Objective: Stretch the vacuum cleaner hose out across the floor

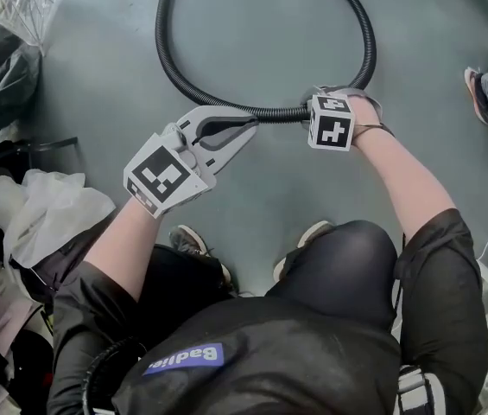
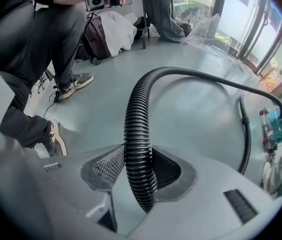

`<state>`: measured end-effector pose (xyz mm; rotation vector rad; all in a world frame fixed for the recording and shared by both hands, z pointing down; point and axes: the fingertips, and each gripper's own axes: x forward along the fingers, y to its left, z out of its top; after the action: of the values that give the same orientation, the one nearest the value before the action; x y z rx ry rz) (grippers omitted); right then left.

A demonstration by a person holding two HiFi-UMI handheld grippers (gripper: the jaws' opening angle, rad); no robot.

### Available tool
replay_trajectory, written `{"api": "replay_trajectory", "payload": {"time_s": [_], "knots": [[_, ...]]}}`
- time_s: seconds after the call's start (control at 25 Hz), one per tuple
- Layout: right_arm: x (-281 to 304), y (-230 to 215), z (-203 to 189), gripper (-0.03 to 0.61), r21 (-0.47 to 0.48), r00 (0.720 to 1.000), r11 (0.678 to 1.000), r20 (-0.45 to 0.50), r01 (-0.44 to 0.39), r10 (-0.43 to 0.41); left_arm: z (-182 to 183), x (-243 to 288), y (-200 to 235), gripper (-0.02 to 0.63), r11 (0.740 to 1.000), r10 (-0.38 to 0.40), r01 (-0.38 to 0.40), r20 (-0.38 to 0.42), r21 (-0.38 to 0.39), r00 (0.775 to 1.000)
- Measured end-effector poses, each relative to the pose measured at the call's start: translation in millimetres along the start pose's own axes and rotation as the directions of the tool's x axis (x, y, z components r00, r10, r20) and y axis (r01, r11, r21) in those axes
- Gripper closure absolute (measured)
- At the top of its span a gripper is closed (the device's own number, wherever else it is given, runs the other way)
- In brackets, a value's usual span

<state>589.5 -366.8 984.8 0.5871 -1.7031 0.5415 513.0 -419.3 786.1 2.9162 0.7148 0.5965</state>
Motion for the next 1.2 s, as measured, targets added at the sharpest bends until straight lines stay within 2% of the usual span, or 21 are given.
{"api": "replay_trajectory", "payload": {"time_s": [0.08, 0.2, 0.36, 0.44, 0.6, 0.68, 0.76, 0.92, 1.0, 1.04, 1.08, 1.12, 1.2], "knots": [[-4.5, 2.8, 6.7, 0.407, 0.003, 0.999, 0.999, 0.004, -0.035, 0.035, 7.9, -4.6, -1.0, 0.606, 0.999, -0.005, 0.006, 0.017, -0.046, 1.0], [-9.4, 13.5, 25.6, 0.408, 0.015, 0.996, 0.996, 0.02, -0.09, 0.09, 19.3, -20.5, -4.7, 0.606, 0.988, 0.0, 0.01, 0.063, -0.155, 0.998], [-16.1, 7.6, 54.0, 0.408, 0.046, 0.992, 0.992, 0.05, -0.114, 0.112, 9.5, -33.6, 10.7, 0.606, 0.967, 0.063, -0.047, 0.059, -0.251, 0.996], [-29.7, 2.7, 67.5, 0.408, 0.086, 0.99, 0.988, 0.069, -0.128, 0.123, 6.2, -43.3, 16.5, 0.606, 0.948, 0.09, -0.068, 0.059, -0.312, 0.994], [-73.0, 2.3, 98.6, 0.408, 0.182, 0.983, 0.971, 0.121, -0.156, 0.135, -7.0, -78.4, 7.1, 0.604, 0.892, 0.149, -0.141, -0.015, -0.429, 0.989], [-96.3, 8.8, 114.9, 0.41, 0.222, 0.98, 0.961, 0.146, -0.163, 0.132, -12.0, -93.9, -6.5, 0.604, 0.846, 0.164, -0.162, -0.04, -0.508, 0.986], [-118.3, 23.0, 129.9, 0.41, 0.263, 0.977, 0.948, 0.166, -0.177, 0.136, -13.1, -102.2, -22.4, 0.588, 0.777, 0.171, -0.157, -0.034, -0.61, 0.985], [-153.9, 60.2, 157.4, 0.411, 0.351, 0.958, 0.901, 0.22, -0.253, 0.183, -18.2, -94.4, -38.0, 0.492, 0.589, 0.215, -0.115, 0.018, -0.8, 0.977], [-164.6, 71.8, 163.6, 0.413, 0.392, 0.958, 0.883, 0.221, -0.259, 0.183, -19.5, -84.6, -36.5, 0.434, 0.49, 0.251, -0.073, 0.06, -0.869, 0.966], [-169.1, 74.5, 162.7, 0.414, 0.411, 0.963, 0.878, 0.21, -0.246, 0.172, -17.1, -81.6, -36.2, 0.433, 0.448, 0.269, -0.045, 0.087, -0.893, 0.959], [-174.0, 75.9, 160.3, 0.414, 0.429, 0.967, 0.873, 0.199, -0.233, 0.16, -13.4, -80.0, -37.4, 0.43, 0.417, 0.281, -0.019, 0.109, -0.909, 0.953], [-179.5, 77.7, 157.6, 0.414, 0.442, 0.969, 0.868, 0.193, -0.224, 0.152, -9.1, -79.1, -40.3, 0.43, 0.401, 0.285, -0.001, 0.124, -0.916, 0.95], [-190.9, 85.5, 152.2, 0.414, 0.46, 0.971, 0.861, 0.187, -0.218, 0.146, -0.8, -77.5, -51.8, 0.43, 0.388, 0.272, 0.015, 0.129, -0.922, 0.954]]}}
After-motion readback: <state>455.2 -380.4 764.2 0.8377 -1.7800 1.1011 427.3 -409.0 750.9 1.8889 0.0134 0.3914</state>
